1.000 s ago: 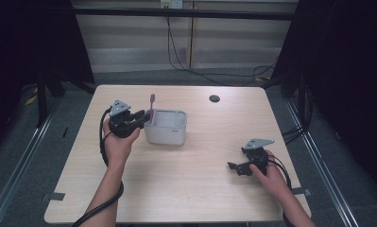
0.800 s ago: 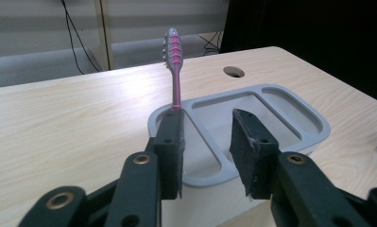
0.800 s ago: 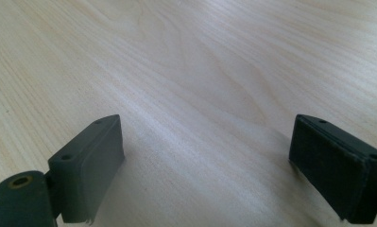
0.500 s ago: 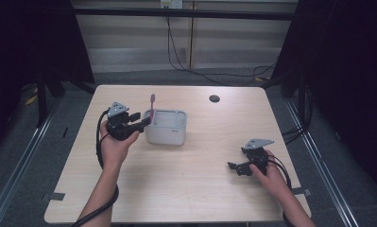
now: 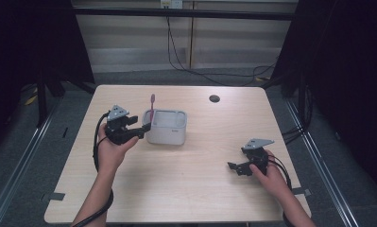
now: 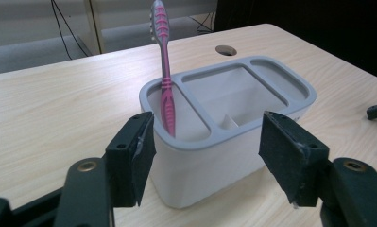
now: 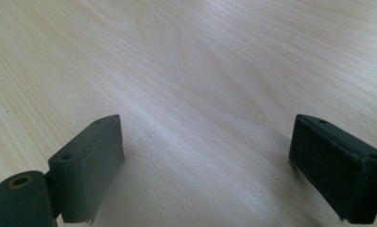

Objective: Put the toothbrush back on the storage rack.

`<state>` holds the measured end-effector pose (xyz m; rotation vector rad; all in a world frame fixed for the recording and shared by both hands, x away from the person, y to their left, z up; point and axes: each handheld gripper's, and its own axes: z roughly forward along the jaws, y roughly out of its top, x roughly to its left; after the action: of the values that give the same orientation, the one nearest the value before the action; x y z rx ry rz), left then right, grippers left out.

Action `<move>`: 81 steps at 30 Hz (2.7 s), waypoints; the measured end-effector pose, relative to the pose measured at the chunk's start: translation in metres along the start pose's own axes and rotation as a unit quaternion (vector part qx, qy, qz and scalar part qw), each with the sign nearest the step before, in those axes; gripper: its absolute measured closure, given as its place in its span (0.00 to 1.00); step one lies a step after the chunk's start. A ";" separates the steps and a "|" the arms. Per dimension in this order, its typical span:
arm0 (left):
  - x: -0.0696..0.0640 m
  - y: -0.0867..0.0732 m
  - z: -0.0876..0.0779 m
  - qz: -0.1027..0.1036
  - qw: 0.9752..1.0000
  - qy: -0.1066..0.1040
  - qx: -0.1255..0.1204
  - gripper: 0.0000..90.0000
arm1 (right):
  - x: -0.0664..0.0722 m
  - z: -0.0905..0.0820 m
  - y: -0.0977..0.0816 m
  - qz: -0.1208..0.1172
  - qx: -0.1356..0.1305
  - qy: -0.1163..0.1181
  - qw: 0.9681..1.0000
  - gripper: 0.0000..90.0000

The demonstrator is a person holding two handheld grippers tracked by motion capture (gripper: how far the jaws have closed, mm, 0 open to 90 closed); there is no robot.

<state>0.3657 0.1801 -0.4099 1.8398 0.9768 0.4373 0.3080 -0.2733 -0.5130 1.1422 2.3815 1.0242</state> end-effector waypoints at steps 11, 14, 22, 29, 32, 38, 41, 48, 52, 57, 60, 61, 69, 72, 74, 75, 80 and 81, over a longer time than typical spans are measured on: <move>0.002 -0.010 -0.004 0.007 1.000 -0.007 0.017 0.33 | 0.000 0.000 0.000 0.000 0.000 0.000 1.000 0.11; 0.001 -0.012 -0.005 0.010 1.000 -0.009 0.018 0.31 | 0.000 0.000 0.000 0.000 0.000 0.000 1.000 0.11; 0.002 -0.021 -0.007 0.005 1.000 -0.015 0.020 0.28 | 0.000 0.000 0.000 0.000 0.000 0.000 1.000 0.11; 0.002 -0.028 -0.006 0.006 0.999 -0.018 0.028 0.25 | 0.000 0.000 0.000 0.000 0.000 0.000 1.000 0.11; 0.002 -0.031 -0.005 0.004 0.999 -0.017 0.028 0.24 | 0.000 0.000 0.000 0.000 0.000 0.000 1.000 0.11; 0.001 -0.035 -0.004 0.009 0.999 -0.023 0.038 0.23 | 0.000 0.000 0.000 0.000 0.000 0.000 1.000 0.11; 0.002 -0.037 -0.004 0.008 0.999 -0.026 0.040 0.23 | 0.000 0.000 0.000 0.000 0.000 0.000 1.000 0.11; 0.003 -0.045 -0.002 0.016 0.998 -0.025 0.052 0.22 | 0.000 0.000 0.000 0.000 0.000 0.000 1.000 0.11; 0.005 -0.050 -0.001 0.018 0.998 -0.022 0.058 0.22 | 0.000 0.000 0.000 0.000 0.000 0.000 1.000 0.11; 0.008 -0.054 -0.002 0.021 0.998 -0.023 0.060 0.22 | 0.000 0.000 0.000 0.000 0.000 0.000 1.000 0.11; 0.008 -0.056 -0.001 0.021 0.998 -0.026 0.059 0.21 | 0.000 0.000 0.000 0.000 0.000 0.000 1.000 0.11; 0.008 -0.057 -0.001 0.018 0.998 -0.026 0.059 0.21 | 0.000 0.000 0.000 0.000 0.000 0.000 1.000 0.11; 0.011 -0.065 0.000 0.019 0.997 -0.029 0.067 0.21 | 0.000 0.000 0.000 0.000 0.000 0.000 1.000 0.11; 0.012 -0.066 0.000 0.021 0.997 -0.030 0.068 0.21 | 0.000 0.000 0.000 0.000 0.000 0.000 1.000 0.11; 0.014 -0.068 -0.001 0.019 0.997 -0.029 0.071 0.21 | 0.000 0.000 0.000 0.000 0.000 0.000 1.000 0.11; 0.015 -0.071 0.000 0.016 0.997 -0.030 0.072 0.21 | 0.000 0.000 0.000 0.000 0.000 0.000 1.000 0.11; 0.018 -0.074 -0.001 0.022 0.996 -0.025 0.077 0.21 | 0.000 0.000 0.000 0.000 0.000 0.000 1.000 0.11; 0.019 -0.075 -0.002 0.026 0.996 -0.027 0.078 0.21 | 0.000 0.000 0.000 0.000 0.000 0.000 1.000 0.11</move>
<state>0.3439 0.2117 -0.4776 2.0120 0.9499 0.3481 0.3080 -0.2732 -0.5130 1.1423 2.3811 1.0241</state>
